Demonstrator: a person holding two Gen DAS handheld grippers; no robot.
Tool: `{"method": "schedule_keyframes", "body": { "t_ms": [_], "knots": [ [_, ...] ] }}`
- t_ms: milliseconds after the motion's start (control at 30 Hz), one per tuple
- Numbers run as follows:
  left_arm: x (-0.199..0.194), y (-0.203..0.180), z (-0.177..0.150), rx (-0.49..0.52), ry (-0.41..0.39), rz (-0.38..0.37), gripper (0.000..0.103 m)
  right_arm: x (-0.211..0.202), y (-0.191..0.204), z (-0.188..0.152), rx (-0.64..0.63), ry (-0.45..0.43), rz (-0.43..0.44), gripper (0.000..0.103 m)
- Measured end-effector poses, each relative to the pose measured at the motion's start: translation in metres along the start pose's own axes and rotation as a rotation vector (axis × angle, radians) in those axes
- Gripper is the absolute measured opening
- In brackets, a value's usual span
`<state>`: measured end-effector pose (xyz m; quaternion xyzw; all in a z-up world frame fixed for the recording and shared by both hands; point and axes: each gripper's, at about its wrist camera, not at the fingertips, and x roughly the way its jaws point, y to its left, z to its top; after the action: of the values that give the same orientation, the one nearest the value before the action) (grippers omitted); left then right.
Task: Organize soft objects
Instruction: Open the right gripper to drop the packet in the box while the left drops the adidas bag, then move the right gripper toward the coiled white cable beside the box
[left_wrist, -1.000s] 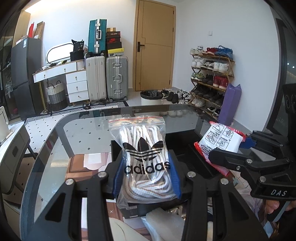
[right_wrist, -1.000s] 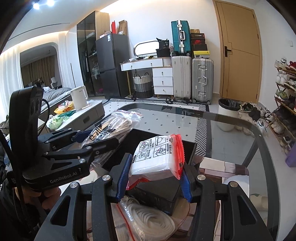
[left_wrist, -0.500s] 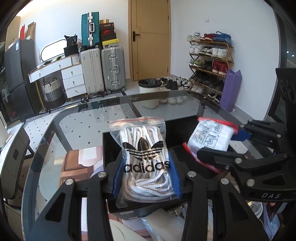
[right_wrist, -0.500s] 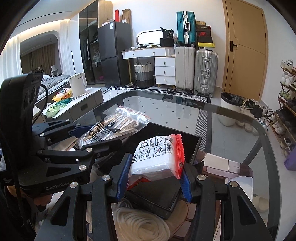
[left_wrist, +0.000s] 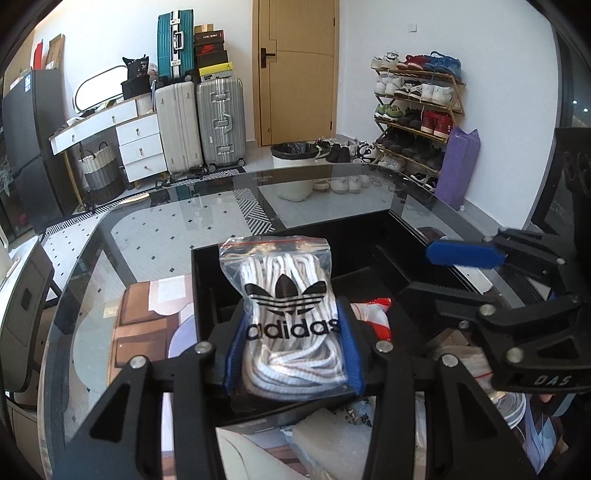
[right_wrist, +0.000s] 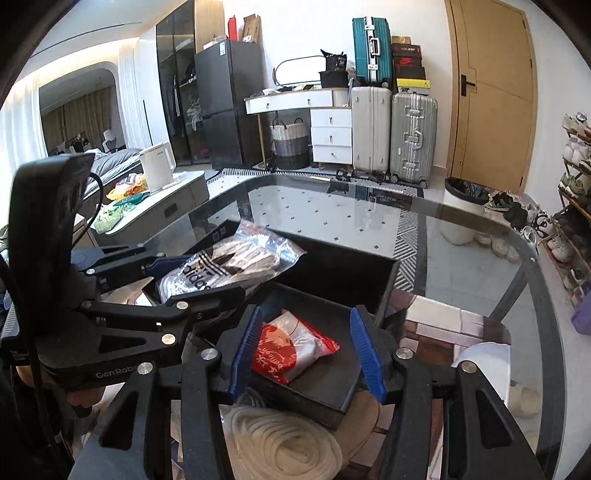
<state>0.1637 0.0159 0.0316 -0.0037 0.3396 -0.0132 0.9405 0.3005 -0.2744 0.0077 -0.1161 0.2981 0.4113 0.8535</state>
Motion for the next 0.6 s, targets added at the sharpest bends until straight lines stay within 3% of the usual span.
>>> {"method": "schedule_keyframes", "body": {
  "t_ms": [100,200,267,300,333,400,600],
  "knots": [
    [-0.001,0.000,0.000,0.007,0.006,-0.004,0.046,-0.013,-0.001,0.000,0.006,-0.026,-0.011,0.072],
    [-0.004,0.003,0.003,0.002,0.000,0.011,0.067,-0.028,-0.001,-0.002,0.008,-0.053,-0.025,0.080],
    [-0.011,0.003,0.004,-0.005,-0.021,0.005,0.069,-0.038,-0.002,-0.003,0.015,-0.069,-0.029,0.087],
    [-0.016,0.004,0.004,-0.010,-0.029,-0.006,0.076,-0.043,-0.003,-0.004,0.019,-0.075,-0.029,0.091],
    [-0.020,0.005,0.004,-0.015,-0.037,-0.011,0.091,-0.048,-0.003,-0.005,0.022,-0.081,-0.027,0.094],
    [-0.032,0.007,0.003,-0.029,-0.073,-0.001,0.103,-0.058,-0.002,-0.008,0.023,-0.088,-0.026,0.101],
    [-0.056,0.017,-0.008,-0.079,-0.098,0.001,0.103,-0.079,0.005,-0.028,0.046,-0.080,-0.014,0.102]
  ]
}}
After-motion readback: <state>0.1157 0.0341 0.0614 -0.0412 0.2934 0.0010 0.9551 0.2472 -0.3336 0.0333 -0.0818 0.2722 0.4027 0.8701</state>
